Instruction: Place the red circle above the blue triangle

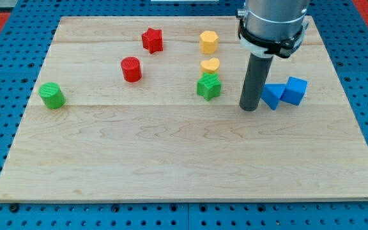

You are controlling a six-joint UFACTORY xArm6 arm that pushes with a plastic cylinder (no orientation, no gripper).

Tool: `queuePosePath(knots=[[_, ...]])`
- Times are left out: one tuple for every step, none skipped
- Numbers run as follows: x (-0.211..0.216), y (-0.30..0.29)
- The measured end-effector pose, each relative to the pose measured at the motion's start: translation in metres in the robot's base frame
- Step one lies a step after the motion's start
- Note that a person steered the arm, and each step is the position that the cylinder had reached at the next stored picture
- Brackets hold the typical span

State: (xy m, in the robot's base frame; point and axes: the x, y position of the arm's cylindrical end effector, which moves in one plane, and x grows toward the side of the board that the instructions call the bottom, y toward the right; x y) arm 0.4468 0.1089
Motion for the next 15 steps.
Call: queuePosePath(knots=[[-0.015,-0.041],[-0.052,-0.078],[-0.030,-0.118],[-0.062,-0.224],[-0.097,-0.244],[-0.115,-0.262],[-0.122,-0.280],[-0.129,-0.295],[-0.136,-0.308],[-0.141,-0.322],[-0.142,-0.325],[-0.142,-0.325],[-0.142,-0.309],[-0.142,-0.280],[-0.142,-0.271]])
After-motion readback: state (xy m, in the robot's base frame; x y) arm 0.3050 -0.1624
